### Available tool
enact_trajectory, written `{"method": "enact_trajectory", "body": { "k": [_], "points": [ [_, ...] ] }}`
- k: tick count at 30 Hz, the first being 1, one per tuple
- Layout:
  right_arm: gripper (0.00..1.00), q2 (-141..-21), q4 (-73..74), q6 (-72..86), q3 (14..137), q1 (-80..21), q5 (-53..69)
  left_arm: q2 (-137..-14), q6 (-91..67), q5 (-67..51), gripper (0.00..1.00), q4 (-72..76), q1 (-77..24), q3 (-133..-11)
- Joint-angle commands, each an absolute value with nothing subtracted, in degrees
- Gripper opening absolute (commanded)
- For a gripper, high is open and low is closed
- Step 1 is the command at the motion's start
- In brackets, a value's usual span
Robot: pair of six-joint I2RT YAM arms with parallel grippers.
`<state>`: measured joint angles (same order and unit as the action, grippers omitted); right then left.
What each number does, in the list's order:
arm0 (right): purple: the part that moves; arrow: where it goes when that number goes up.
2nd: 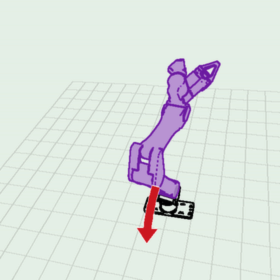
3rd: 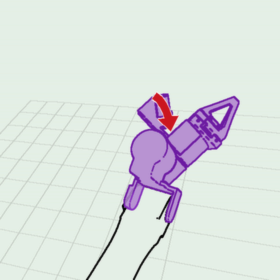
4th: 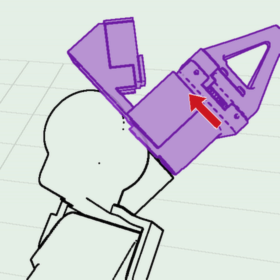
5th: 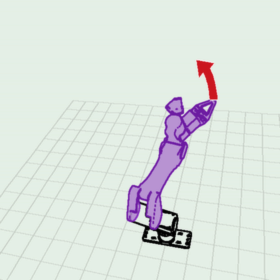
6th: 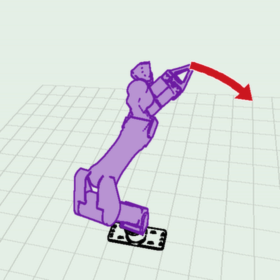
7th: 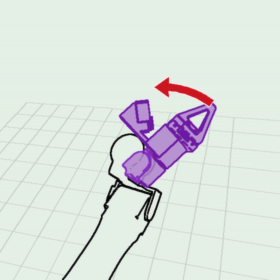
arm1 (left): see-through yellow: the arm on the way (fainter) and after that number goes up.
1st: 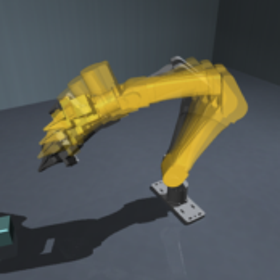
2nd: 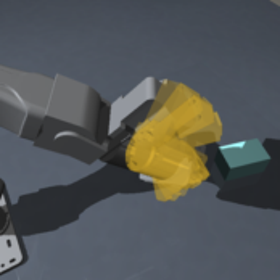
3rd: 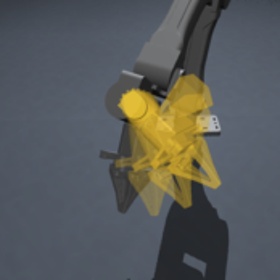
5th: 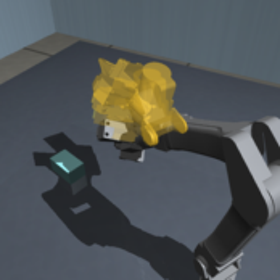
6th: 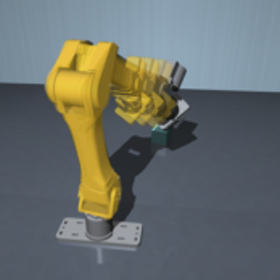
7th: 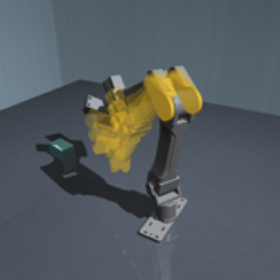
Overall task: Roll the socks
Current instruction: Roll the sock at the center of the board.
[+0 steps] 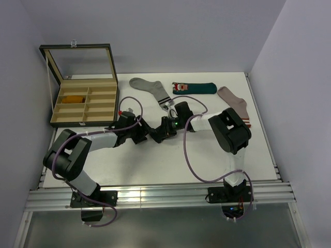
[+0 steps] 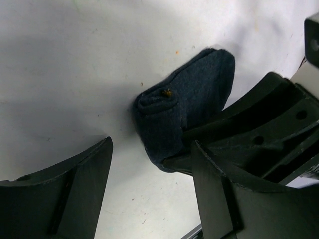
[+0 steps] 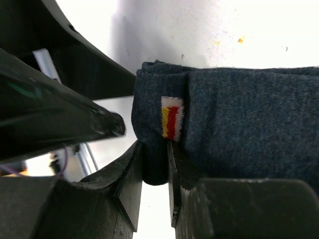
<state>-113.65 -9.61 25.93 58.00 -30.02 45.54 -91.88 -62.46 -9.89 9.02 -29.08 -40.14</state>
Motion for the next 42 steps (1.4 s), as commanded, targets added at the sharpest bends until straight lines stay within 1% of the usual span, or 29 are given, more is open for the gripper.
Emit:
{"method": "enact_trajectory", "body": {
  "k": [1,11,15,18,20,24,25,27,28,29,30,31,32,34,38,39,42],
  "points": [
    [0.0,-118.3,-5.44,26.98,57.83,-29.71,45.08,-93.16,-64.33,-9.94,0.68,12.21,-29.88,-39.46],
    [0.0,-122.78,-6.15,28.65,58.8,-29.18,47.02,-95.97,-67.93,-6.68,0.63,13.27,-29.88,-39.02],
    [0.01,-122.7,-7.29,29.53,58.1,-28.83,46.24,-96.77,-68.29,-4.14,0.61,8.97,-29.88,-39.72],
    [0.02,-122.61,-6.68,29.27,58.27,-28.83,45.62,-97.03,-68.47,-2.73,0.55,6.25,-29.88,-40.16],
    [0.03,-122.52,-6.59,29.53,58.36,-28.74,45.44,-97.56,-67.94,-2.38,0.49,4.32,-29.8,-40.69],
    [0.04,-119.9,-6.94,29.71,57.4,-28.83,43.51,-99.66,-65.57,-2.37,0.48,1.5,-29.88,-43.41],
    [0.05,-119.01,-7.03,29.45,56.78,-28.92,42.81,-101.15,-64.26,-2.37,0.46,0.62,-29.88,-44.11],
    [0.11,-117.08,-7.21,29.36,55.73,-29.09,40.18,-102.56,-63.37,-2.81,0.43,-1.3,-29.88,-45.69],
    [0.14,-114.9,-7.21,29.01,54.94,-29.27,39.12,-103.79,-62.76,-3.33,0.37,-1.67,-29.88,-46.14],
    [0.21,-113.83,-7.21,28.74,54.41,-29.62,36.94,-104.32,-62.41,-3.43,0.33,-2.02,-29.88,-46.49],
    [0.25,-112.69,-7.03,28.65,53.53,-29.79,35.35,-104.67,-62.05,-3.43,0.28,-3.24,-29.97,-47.54],
    [0.28,-110.07,-7.12,28.13,53.0,-30.14,34.03,-105.46,-61.09,-3.34,0.26,-4.03,-30.14,-48.16],
    [0.34,-108.82,-7.21,27.86,52.39,-30.41,32.71,-105.9,-60.56,-3.17,0.25,-5.0,-30.23,-49.56],
    [0.38,-104.35,-7.03,26.38,50.98,-31.99,27.09,-106.78,-58.72,-2.9,0.22,-7.46,-30.85,-50.97],
    [0.42,-97.41,-5.8,22.33,49.4,-36.2,12.51,-107.93,-56.34,-2.98,0.17,-10.46,-31.64,-54.57],
    [0.42,-96.25,-5.54,21.45,48.96,-38.73,5.0,-108.1,-55.64,-3.08,0.17,-11.16,-31.64,-55.02],
    [0.43,-91.86,-7.02,18.2,47.03,-42.61,-5.59,-108.81,-53.36,-2.47,0.18,-13.96,-32.08,-57.65]
  ]
}}
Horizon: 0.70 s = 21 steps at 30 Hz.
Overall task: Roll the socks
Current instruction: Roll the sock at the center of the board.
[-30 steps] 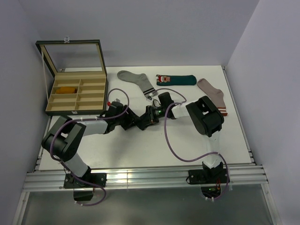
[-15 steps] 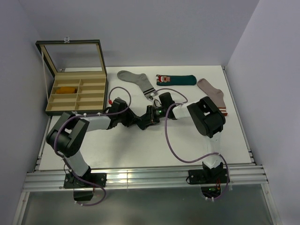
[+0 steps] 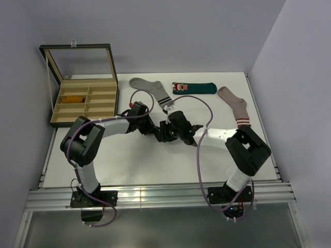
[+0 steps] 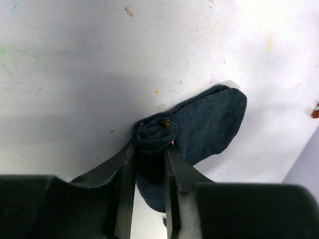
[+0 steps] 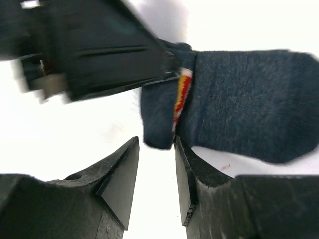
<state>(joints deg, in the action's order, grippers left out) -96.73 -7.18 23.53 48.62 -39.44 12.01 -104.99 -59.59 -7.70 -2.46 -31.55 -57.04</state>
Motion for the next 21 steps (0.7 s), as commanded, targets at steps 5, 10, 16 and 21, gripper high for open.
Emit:
{"method": "enact_trajectory", "body": {
  "k": [5,10,16,21],
  "points": [
    [0.45,-88.95,-11.6,12.93,44.82,-49.12,-14.41,-108.99,-51.59,-0.97,0.18,-18.1,-33.22,-60.99],
    [0.45,-92.37,-11.51,10.02,47.98,-52.38,-17.14,-109.51,-50.36,-1.32,0.18,-19.86,-33.4,-63.1],
    [0.43,-95.79,-12.92,9.49,49.48,-53.88,-18.19,-109.42,-49.75,-1.05,0.18,-20.83,-33.49,-63.81],
    [0.41,-95.19,-12.57,9.23,50.27,-54.23,-18.37,-110.3,-49.83,-1.85,0.19,-20.66,-33.57,-63.98]
  ]
}}
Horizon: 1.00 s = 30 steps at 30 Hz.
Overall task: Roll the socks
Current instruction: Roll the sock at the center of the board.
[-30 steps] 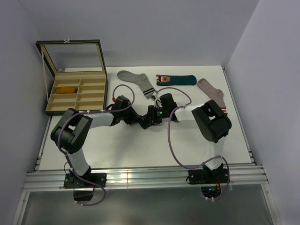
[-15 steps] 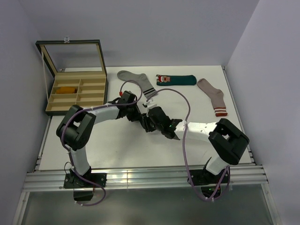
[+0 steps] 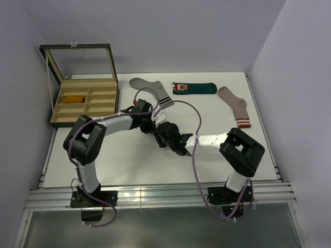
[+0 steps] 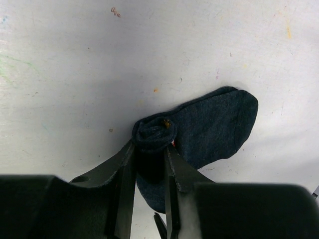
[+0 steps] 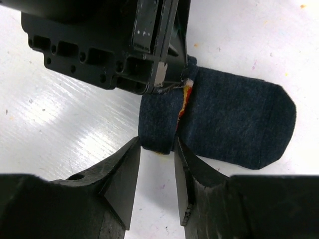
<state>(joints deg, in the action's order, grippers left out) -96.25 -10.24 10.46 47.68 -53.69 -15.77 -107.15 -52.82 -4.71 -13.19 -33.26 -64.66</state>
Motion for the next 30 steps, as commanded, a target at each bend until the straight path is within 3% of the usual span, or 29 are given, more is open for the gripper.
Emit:
{"method": "enact_trajectory", "body": {
  "k": [1,17,30],
  "points": [
    [0.4,-94.75,-12.48,9.05,50.36,-54.4,-18.46,-110.39,-49.83,-1.85,0.19,-20.65,-33.66,-64.07],
    [0.32,-99.31,-10.38,10.55,52.91,-56.08,-21.79,-110.48,-50.19,-2.81,0.18,-20.3,-33.93,-63.98],
    [0.38,-103.8,-1.5,15.99,52.12,-52.83,-21.46,-111.01,-49.57,-3.78,0.19,-20.65,-34.01,-64.69]
  ]
}}
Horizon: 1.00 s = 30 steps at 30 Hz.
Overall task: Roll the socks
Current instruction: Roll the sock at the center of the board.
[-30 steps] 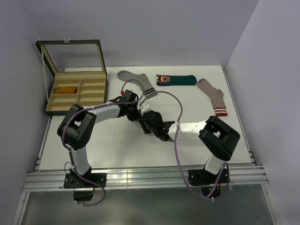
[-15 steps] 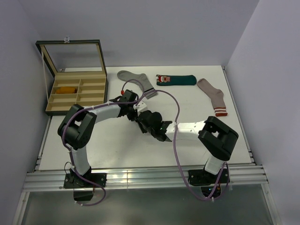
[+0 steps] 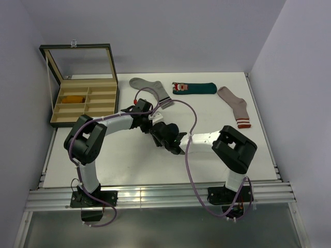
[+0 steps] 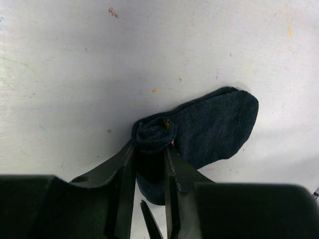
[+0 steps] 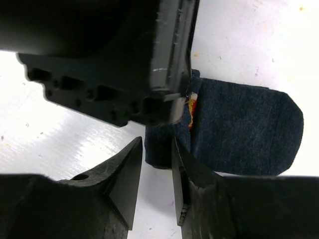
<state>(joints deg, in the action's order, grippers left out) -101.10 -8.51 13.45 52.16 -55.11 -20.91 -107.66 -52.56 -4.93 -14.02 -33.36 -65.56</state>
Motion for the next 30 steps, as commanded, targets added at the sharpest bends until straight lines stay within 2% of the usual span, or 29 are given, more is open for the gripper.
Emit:
{"method": "enact_trajectory", "body": {
  "k": [1,4,11,22,26,30],
  "points": [
    [0.39,-103.89,-1.15,16.34,51.95,-51.87,-19.1,-110.92,-49.57,-3.69,0.2,-20.74,-34.01,-64.69],
    [0.4,-104.85,0.78,16.7,52.73,-51.24,-16.45,-110.83,-49.66,-4.04,0.22,-20.66,-34.01,-64.95],
    [0.42,-109.68,7.54,17.31,56.68,-50.72,-14.77,-110.04,-50.36,-5.27,0.35,-19.77,-34.01,-65.21],
    [0.42,-114.52,14.67,21.27,58.53,-46.76,-12.75,-109.86,-50.36,-7.47,0.4,-19.25,-33.93,-65.65],
    [0.38,-116.45,15.38,20.74,58.89,-45.62,-9.85,-109.43,-50.71,-7.21,0.45,-19.07,-33.66,-65.39],
    [0.28,-116.46,14.86,20.3,58.1,-44.04,-6.07,-107.23,-51.85,-7.38,0.53,-17.06,-32.26,-62.85]
  ]
}}
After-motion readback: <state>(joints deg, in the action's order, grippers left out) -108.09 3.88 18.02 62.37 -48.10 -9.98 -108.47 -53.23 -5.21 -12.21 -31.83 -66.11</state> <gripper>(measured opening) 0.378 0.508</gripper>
